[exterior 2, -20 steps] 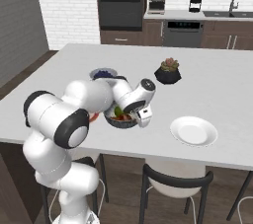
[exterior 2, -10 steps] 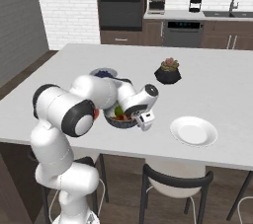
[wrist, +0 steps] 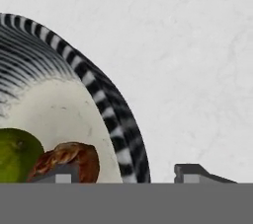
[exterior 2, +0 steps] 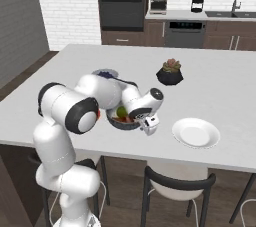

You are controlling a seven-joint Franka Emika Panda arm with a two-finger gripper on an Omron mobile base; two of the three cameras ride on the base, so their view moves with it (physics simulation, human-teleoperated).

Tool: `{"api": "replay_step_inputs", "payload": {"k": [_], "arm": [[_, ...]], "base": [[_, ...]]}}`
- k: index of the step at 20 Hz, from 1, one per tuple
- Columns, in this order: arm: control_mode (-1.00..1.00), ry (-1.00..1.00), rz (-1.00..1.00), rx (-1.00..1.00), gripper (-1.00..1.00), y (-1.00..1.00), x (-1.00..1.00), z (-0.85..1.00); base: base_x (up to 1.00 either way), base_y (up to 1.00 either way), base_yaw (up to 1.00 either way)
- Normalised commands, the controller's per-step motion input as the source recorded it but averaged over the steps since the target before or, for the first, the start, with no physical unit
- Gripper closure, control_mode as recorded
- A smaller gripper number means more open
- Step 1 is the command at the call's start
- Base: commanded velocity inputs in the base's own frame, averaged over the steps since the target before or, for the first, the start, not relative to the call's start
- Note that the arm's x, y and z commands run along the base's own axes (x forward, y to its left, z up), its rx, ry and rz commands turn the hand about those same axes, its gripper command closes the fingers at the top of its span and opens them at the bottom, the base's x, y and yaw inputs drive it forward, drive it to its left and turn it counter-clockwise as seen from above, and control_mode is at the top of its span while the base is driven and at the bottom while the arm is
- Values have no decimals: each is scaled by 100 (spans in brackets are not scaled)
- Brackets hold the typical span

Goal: Pick the chicken drumstick and lime from their plates and place them in the bowl. Then put the bowl in the fridge.

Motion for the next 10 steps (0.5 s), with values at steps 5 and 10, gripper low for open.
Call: {"api": "replay_step_inputs", "payload": {"k": [5, 10], "arm": [[-100, 2, 4, 0, 100, 1, 0, -17], [-100, -22, 2, -1, 100, 2, -59, 31]], "base": [[0, 0, 0], [0, 0, 0]]}}
